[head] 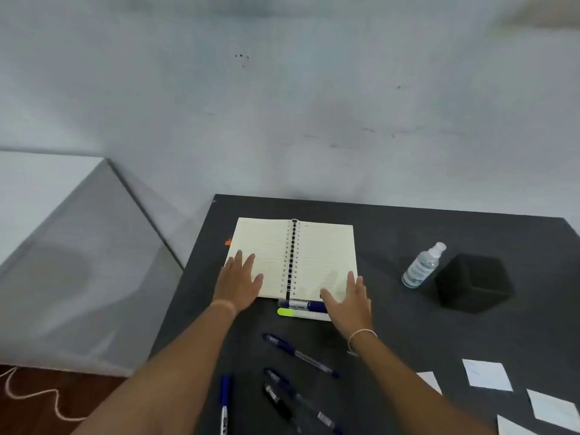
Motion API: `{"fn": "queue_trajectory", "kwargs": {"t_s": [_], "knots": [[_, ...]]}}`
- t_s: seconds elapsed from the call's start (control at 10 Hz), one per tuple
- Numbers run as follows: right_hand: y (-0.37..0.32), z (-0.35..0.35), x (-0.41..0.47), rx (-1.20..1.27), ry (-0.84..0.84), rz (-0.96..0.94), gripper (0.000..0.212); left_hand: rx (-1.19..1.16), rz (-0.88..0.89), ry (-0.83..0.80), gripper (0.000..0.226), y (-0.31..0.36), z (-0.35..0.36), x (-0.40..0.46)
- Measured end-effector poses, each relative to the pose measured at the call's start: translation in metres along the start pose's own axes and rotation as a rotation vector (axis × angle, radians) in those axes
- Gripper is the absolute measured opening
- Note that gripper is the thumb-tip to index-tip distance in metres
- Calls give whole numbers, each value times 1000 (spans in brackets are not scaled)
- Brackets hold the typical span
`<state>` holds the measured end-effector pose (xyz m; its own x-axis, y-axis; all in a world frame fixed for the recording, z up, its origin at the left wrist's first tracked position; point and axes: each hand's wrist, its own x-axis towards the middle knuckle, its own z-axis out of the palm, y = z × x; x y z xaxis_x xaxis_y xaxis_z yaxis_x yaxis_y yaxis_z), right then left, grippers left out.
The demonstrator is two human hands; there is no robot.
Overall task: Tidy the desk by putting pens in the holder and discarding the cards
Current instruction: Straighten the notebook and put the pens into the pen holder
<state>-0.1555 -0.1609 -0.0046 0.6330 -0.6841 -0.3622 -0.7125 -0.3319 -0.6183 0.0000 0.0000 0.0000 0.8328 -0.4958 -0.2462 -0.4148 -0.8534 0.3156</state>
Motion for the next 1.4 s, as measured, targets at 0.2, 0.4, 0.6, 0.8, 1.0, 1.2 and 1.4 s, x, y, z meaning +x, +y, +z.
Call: {"fn": "queue_trajectory", "kwargs": {"t_s": [0.2,0.4,0.6,0.8,1.0,1.2,1.4], "knots": [[-13,14,17,-98,21,80,84,27,-36,-123,67,1,22,15],[-16,28,18,-245,53,101,81,91,-2,-96,68,-5,29,18],[-16,31,18,-323,81,102,76,97,-3,-77,68,-5,31,18],[-18,35,19,-320,81,75,72,97,-1,-75,68,-5,31,18],[-21,36,19,-294,74,76,67,96,-6,-77,68,-5,31,18],[-24,37,20,-220,84,71,68,102,-4,-75,68,-5,31,18],[-31,41,18,-152,90,29,69,103,-9,-85,68,-5,29,18]]}}
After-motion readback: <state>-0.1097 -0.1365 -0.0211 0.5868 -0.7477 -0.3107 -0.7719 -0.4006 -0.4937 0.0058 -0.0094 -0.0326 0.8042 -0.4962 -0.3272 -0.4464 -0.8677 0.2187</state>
